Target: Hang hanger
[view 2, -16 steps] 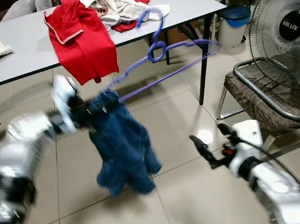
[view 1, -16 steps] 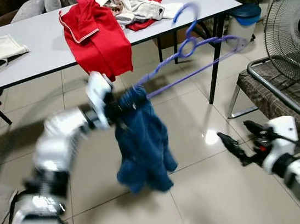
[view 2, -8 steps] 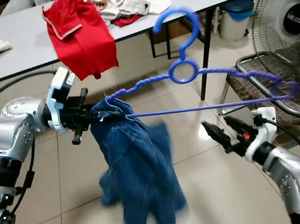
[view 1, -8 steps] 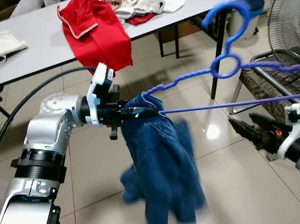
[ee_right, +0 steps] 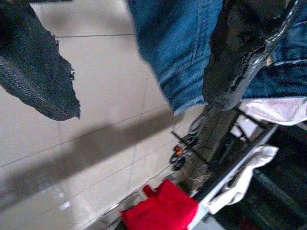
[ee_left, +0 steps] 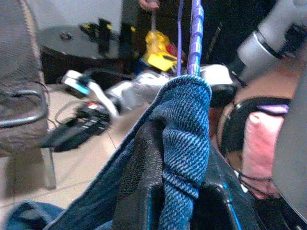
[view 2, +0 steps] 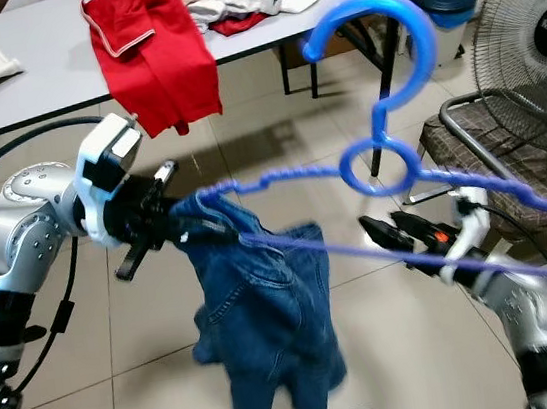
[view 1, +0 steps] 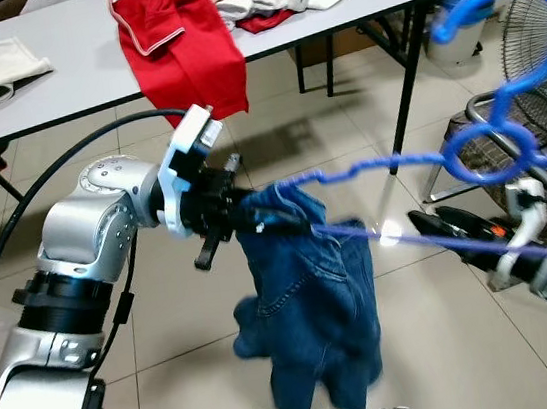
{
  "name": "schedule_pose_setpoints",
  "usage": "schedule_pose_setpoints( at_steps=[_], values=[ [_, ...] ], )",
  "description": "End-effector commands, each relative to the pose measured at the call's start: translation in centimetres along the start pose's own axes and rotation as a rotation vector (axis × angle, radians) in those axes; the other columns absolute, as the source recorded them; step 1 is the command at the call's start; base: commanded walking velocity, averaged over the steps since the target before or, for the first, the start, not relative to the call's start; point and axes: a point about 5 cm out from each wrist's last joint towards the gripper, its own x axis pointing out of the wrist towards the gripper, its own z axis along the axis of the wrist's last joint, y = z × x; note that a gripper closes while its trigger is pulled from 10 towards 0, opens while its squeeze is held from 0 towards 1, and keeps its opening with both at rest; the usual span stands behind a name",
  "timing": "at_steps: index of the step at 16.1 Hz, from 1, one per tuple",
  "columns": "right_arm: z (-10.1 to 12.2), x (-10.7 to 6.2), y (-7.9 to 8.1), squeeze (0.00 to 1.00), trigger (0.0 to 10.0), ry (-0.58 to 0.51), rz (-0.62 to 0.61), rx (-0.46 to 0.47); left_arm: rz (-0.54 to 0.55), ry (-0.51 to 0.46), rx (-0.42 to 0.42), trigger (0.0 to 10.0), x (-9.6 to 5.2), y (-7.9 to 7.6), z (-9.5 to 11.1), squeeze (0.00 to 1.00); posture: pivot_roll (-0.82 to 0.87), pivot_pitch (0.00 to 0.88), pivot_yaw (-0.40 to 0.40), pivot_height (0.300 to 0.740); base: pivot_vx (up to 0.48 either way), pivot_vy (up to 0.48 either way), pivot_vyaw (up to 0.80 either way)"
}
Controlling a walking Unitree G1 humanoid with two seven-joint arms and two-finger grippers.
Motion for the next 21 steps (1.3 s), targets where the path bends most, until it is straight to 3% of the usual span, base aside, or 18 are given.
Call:
schedule_pose_setpoints(
  at_steps=[1, 3, 4, 5, 8, 12, 14, 18, 21],
  values=[
    [0.3, 0.1, -0.1, 1.0, 10.0, 0.02, 0.013, -0.01, -0.038, -0.001, 0.023, 0.0, 0.3, -0.4, 0.5, 0.0, 0.02, 0.118, 0.094, 0.74, 0.0, 0.0, 0.0],
    [2.8, 1.3, -0.2, 1.0, 10.0, 0.014, 0.035, -0.063, -0.061, 0.027, 0.021, 0.0, 0.9, -0.5, 0.1, 0.0, 0.02, 0.121, 0.09, 0.74, 0.0, 0.0, 0.0],
    [3.1, 1.4, -0.2, 1.0, 10.0, 0.015, 0.031, -0.07, -0.064, 0.03, 0.02, 0.0, 0.9, -0.5, 0.1, 0.0, 0.02, 0.121, 0.09, 0.74, 0.0, 0.0, 0.0],
    [3.8, 1.8, -0.5, 0.0, 10.0, 0.049, 0.008, -0.098, -0.074, 0.036, 0.022, 0.0, 1.2, -0.5, 0.1, 0.0, 0.02, 0.123, 0.091, 0.74, 0.0, 0.0, 0.0],
    [4.3, 3.0, -0.1, 0.0, 10.0, 0.137, 0.049, -0.126, -0.091, 0.043, 0.039, 0.0, 1.9, -0.4, 0.2, 0.0, 0.02, 0.131, 0.089, 0.74, 0.0, 0.0, 0.0],
    [2.5, 5.0, 1.4, 0.0, 10.0, 0.231, 0.138, -0.131, -0.089, 0.056, 0.051, 0.0, 2.6, -0.5, -0.3, 0.0, 0.03, 0.145, 0.087, 0.74, 0.0, 0.0, 0.0],
    [0.1, 5.9, 1.6, 0.0, 10.0, 0.346, 0.164, -0.109, -0.054, 0.075, 0.064, 0.0, 3.4, -0.3, -1.4, 0.0, 0.03, 0.149, 0.08, 0.74, 0.0, 0.0, 0.0],
    [-1.6, 5.8, 1.8, 0.0, 10.0, 0.445, 0.197, -0.115, -0.049, 0.061, 0.067, 0.0, 3.9, -0.3, -1.5, 0.0, 0.04, 0.154, 0.072, 0.74, 0.0, 0.0, 0.0],
    [-1.8, 5.4, 1.5, 0.0, 10.0, 0.455, 0.207, -0.114, -0.045, 0.062, 0.075, 0.0, 3.9, -0.2, -1.4, 0.0, 0.03, 0.154, 0.071, 0.74, 0.0, 0.0, 0.0]
  ],
)
